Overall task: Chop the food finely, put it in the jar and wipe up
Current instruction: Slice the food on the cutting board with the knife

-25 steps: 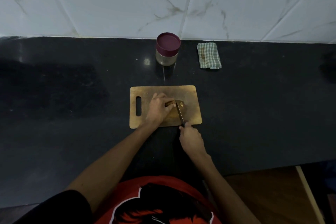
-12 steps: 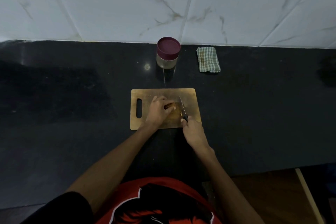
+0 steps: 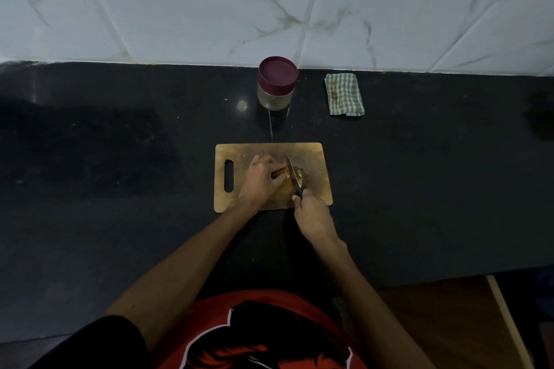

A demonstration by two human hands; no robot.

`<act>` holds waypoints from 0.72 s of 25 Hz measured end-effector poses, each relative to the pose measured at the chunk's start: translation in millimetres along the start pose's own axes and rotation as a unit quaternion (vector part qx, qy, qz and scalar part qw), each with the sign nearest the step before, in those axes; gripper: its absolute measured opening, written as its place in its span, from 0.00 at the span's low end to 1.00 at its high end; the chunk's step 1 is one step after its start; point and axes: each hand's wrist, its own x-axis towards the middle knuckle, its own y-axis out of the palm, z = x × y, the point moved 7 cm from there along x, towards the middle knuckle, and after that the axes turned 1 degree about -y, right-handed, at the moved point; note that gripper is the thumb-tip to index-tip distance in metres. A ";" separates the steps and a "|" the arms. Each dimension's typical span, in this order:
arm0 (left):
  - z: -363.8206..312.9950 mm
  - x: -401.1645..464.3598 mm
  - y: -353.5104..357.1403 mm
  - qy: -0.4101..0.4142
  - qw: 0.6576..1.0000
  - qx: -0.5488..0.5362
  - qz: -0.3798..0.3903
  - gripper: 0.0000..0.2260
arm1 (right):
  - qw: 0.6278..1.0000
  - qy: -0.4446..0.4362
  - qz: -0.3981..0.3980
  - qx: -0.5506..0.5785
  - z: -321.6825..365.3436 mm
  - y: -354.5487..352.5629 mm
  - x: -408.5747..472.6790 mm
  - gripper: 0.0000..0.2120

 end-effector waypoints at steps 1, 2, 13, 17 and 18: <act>-0.4 -0.9 1.2 0.011 1.000 0.011 0.003 0.16 | 1.000 -0.001 -0.001 -0.010 0.2 -0.2 0.0 0.09; -0.8 -1.8 2.7 0.022 0.999 0.023 0.006 0.17 | 1.000 0.000 -0.003 -0.017 -0.1 0.0 0.3 0.09; -4.4 0.6 -3.4 -0.013 1.000 -0.001 0.005 0.13 | 1.000 -0.003 -0.005 -0.019 3.6 1.5 5.2 0.09; -3.2 1.5 -3.5 -0.022 1.000 -0.008 0.003 0.13 | 0.999 -0.007 -0.008 -0.040 8.8 1.1 10.4 0.09; -3.0 1.6 -2.7 -0.021 1.000 -0.008 0.002 0.12 | 0.999 -0.008 -0.009 -0.045 10.8 0.3 12.2 0.09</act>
